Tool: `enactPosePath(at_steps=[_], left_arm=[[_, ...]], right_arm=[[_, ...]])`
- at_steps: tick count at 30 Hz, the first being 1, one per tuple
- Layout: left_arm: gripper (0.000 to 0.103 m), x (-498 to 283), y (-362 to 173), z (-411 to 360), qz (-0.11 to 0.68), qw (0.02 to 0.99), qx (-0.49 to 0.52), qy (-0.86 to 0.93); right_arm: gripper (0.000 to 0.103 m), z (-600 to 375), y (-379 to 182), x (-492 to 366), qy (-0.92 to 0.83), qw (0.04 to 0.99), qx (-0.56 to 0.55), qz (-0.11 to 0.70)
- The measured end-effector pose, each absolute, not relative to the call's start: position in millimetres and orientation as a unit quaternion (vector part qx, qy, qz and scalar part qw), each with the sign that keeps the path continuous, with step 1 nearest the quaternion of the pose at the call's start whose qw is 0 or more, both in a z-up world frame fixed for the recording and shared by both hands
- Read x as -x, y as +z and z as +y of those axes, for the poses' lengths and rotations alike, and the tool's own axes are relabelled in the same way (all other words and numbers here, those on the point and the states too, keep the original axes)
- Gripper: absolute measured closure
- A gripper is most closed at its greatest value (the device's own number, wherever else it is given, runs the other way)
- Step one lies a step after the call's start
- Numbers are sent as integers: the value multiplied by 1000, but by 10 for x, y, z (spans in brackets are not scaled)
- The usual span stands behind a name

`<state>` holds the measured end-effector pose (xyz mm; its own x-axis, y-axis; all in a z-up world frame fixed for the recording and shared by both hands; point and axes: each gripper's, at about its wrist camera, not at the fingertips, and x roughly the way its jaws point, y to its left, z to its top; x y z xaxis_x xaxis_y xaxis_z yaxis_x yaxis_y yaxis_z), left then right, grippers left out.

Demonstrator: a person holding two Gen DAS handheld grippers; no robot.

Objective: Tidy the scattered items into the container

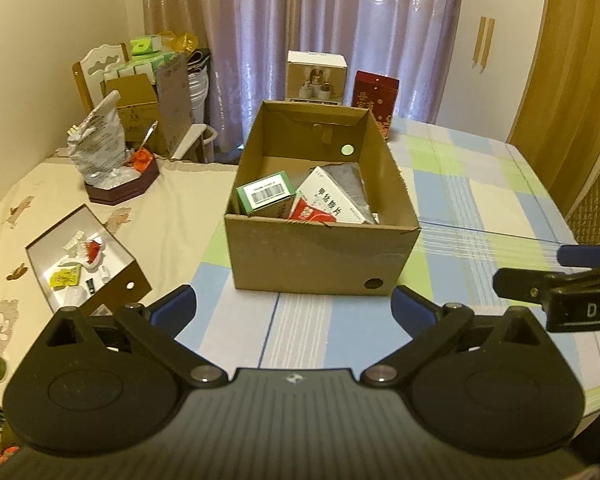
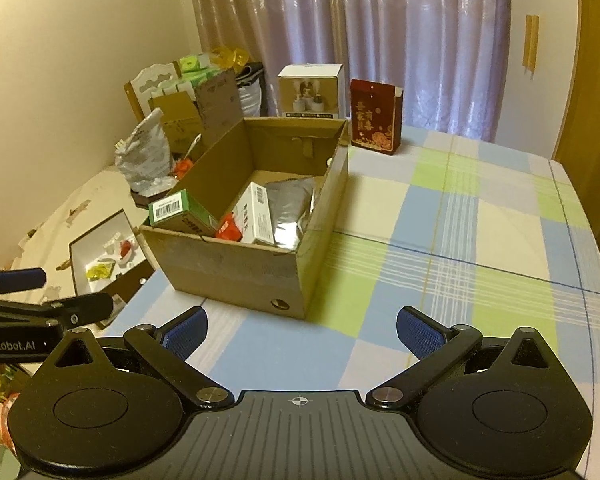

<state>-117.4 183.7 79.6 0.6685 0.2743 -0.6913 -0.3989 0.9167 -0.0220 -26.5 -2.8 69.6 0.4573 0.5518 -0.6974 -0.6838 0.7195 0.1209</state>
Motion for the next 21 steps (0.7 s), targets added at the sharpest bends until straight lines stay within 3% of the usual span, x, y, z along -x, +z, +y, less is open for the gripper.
enactPosePath(at_steps=[21], left_arm=[[1, 1199, 736, 1865, 368, 899, 104, 214]], right_arm=[[0, -31, 579, 328, 366, 837, 87, 396]])
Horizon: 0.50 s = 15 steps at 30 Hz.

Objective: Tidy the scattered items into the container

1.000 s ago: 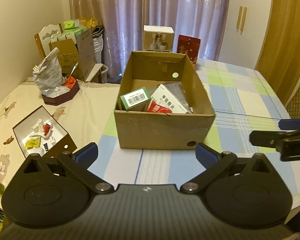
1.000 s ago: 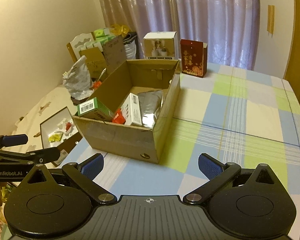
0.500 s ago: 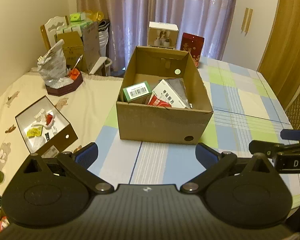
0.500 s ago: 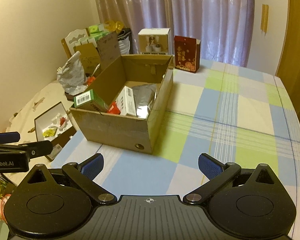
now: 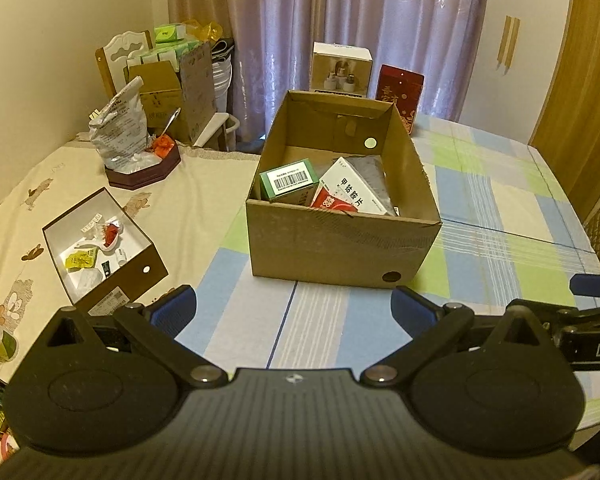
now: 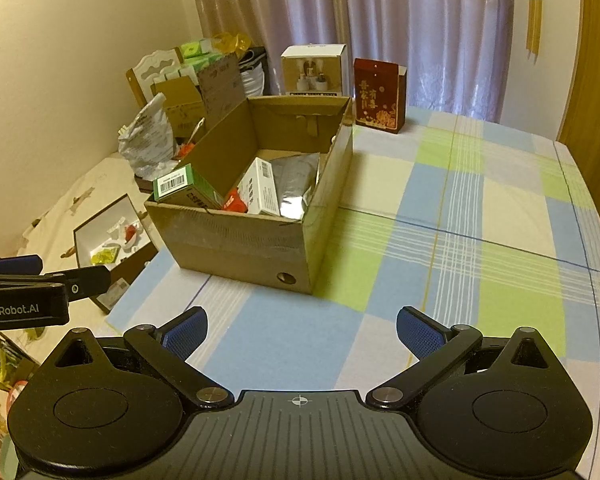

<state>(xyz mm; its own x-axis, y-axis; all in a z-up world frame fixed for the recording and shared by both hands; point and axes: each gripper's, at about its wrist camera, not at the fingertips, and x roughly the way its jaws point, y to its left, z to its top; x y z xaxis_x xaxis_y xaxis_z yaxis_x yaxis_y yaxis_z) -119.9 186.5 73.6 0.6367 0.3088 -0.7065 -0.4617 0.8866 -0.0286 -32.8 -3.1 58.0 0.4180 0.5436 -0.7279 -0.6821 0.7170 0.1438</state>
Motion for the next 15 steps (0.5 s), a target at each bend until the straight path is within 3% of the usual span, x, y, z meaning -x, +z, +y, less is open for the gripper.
enactPosePath(at_steps=[15], left_arm=[[1, 1175, 689, 1845, 368, 898, 107, 215]], right_arm=[[0, -46, 546, 335, 360, 837, 88, 401]])
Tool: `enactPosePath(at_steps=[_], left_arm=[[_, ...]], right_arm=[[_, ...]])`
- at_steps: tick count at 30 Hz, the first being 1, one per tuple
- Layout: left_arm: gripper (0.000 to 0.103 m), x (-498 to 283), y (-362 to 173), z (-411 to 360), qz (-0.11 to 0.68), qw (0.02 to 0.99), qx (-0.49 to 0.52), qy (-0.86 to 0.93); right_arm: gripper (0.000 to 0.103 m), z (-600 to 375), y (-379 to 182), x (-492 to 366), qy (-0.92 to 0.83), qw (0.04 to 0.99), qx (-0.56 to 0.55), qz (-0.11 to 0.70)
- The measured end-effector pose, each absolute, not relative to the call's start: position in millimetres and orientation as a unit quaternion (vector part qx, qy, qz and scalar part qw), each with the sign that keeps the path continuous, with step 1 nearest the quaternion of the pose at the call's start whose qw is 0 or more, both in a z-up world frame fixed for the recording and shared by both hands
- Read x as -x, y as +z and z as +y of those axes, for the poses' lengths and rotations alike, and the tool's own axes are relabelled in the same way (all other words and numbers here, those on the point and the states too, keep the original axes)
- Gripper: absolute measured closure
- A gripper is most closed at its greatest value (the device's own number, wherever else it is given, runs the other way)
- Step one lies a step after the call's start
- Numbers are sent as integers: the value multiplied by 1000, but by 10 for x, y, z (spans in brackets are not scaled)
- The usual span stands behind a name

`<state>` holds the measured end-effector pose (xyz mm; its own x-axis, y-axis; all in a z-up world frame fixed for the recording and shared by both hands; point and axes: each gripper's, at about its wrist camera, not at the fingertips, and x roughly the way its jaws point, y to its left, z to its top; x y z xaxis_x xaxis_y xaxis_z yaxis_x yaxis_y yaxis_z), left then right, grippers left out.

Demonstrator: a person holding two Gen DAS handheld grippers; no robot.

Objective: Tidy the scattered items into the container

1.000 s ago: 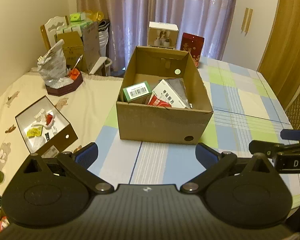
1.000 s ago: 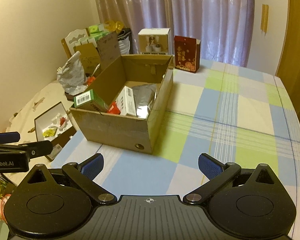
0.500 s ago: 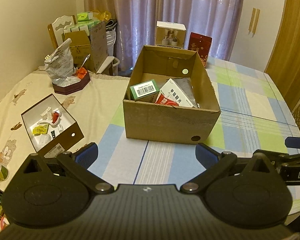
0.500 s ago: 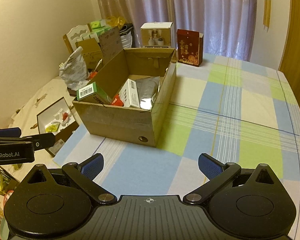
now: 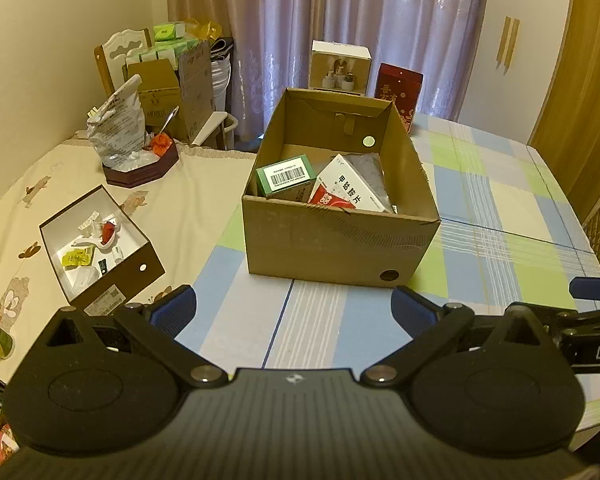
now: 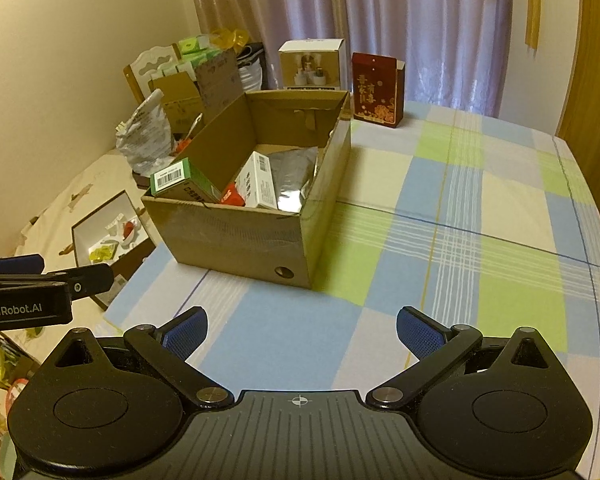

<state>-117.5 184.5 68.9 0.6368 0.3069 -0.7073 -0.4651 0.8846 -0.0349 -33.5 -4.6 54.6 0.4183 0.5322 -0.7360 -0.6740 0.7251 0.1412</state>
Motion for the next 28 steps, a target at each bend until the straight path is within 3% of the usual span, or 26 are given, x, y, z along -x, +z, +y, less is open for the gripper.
enactPosePath(at_steps=[28], left_arm=[[1, 1200, 658, 1784, 359, 906, 94, 202]], right_arm=[[0, -3, 495, 368, 355, 837, 99, 403]])
